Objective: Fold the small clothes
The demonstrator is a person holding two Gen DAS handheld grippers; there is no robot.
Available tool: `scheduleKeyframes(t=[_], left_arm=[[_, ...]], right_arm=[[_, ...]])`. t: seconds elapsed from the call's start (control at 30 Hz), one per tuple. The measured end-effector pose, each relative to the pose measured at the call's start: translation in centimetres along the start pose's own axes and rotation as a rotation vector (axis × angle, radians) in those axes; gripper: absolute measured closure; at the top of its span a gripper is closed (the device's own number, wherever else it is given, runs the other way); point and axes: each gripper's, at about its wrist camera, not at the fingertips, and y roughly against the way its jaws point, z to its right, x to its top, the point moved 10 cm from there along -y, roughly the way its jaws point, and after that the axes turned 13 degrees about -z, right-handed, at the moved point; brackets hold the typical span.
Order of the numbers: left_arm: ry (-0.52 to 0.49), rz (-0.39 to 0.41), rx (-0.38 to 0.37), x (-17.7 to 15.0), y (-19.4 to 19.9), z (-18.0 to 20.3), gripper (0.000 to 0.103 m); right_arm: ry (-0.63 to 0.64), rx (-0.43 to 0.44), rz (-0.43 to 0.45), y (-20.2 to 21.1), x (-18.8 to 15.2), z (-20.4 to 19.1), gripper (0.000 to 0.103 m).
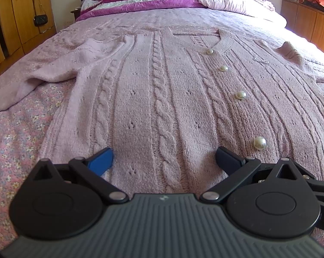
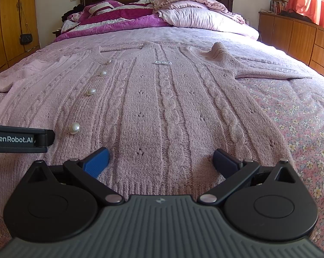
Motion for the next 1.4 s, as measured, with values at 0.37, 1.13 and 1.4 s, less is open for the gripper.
scheduleKeyframes(t=[0.37, 1.13, 1.4], left_arm=[[-0.005, 0.012, 0.007, 0.0, 0.0, 0.1, 0.000], [-0.006, -0.037, -0.003, -0.3, 0.7, 0.0, 0.000], [0.042, -0.051, -0.049, -0.2, 2.8, 0.1, 0.000]], right_arm=[[-0.010, -0.008, 0.011, 0.1, -0.1, 0.0, 0.000], [-0.002, 0.010, -0.042, -0.1, 0.1, -0.1, 0.000], [-0.009, 0.035, -0.107, -0.2, 0.5, 0.1, 0.000]])
